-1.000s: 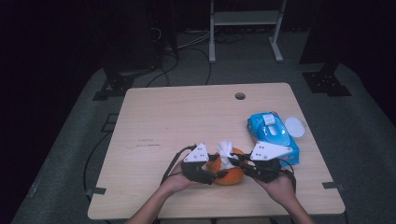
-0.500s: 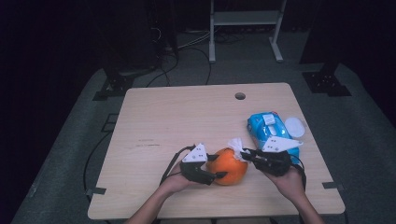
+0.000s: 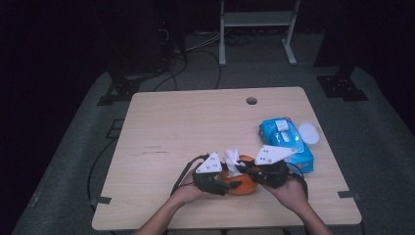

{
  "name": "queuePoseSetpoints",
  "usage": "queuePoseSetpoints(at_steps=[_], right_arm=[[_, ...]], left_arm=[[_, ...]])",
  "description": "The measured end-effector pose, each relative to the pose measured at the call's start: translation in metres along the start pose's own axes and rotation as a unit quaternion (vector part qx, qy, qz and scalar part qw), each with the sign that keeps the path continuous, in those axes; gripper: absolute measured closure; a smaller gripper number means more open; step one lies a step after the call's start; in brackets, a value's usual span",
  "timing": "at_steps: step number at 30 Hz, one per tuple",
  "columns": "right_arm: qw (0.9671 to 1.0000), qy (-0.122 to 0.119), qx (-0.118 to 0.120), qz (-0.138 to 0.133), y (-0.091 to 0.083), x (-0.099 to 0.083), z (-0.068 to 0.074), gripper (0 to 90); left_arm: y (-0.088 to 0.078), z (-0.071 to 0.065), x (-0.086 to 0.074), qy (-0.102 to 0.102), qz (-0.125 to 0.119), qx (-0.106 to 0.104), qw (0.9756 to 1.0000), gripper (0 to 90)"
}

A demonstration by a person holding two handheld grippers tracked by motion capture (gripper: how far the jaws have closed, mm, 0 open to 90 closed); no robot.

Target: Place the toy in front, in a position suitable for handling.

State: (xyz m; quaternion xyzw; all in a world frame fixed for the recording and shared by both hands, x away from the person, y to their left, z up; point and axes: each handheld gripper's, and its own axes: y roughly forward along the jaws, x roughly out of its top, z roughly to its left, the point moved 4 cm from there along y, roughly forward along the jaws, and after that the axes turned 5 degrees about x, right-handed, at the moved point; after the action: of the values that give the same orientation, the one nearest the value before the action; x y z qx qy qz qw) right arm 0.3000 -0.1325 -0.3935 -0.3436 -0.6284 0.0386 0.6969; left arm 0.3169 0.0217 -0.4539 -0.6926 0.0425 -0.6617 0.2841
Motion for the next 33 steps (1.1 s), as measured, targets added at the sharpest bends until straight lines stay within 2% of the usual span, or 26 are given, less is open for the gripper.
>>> queuePoseSetpoints(at_steps=[5,10,12,16,24,28,33], right_arm=[[0.9998,0.018,-0.01,0.006,0.004,0.003,-0.017,81.0],[0.9989,0.044,-0.019,-0.001,-0.003,-0.005,-0.033,81.0],[0.9984,0.05,-0.027,-0.001,-0.007,-0.01,-0.038,81.0],[0.9967,0.076,-0.026,-0.008,-0.013,-0.024,-0.045,81.0],[0.9946,0.1,-0.02,-0.017,-0.028,-0.045,-0.041,81.1],[0.9936,0.11,-0.003,-0.025,-0.031,-0.052,-0.033,81.0],[0.9954,0.091,-0.003,-0.029,-0.03,-0.042,-0.024,81.0]], left_arm=[[0.0,-0.002,0.0,0.013,0.001,-0.005,0.9999,37.0],[0.001,-0.003,0.0,0.017,0.0,-0.007,0.9998,36.9],[0.0,-0.002,-0.001,0.016,-0.001,-0.008,0.9998,36.9],[-0.002,0.003,-0.003,0.004,-0.005,-0.011,0.9999,36.8],[-0.006,0.014,-0.007,-0.029,-0.01,-0.009,0.9995,36.2],[-0.006,0.018,-0.008,-0.049,-0.014,-0.008,0.9987,35.3],[-0.004,0.015,-0.005,-0.051,-0.008,0.003,0.9987,34.5]])
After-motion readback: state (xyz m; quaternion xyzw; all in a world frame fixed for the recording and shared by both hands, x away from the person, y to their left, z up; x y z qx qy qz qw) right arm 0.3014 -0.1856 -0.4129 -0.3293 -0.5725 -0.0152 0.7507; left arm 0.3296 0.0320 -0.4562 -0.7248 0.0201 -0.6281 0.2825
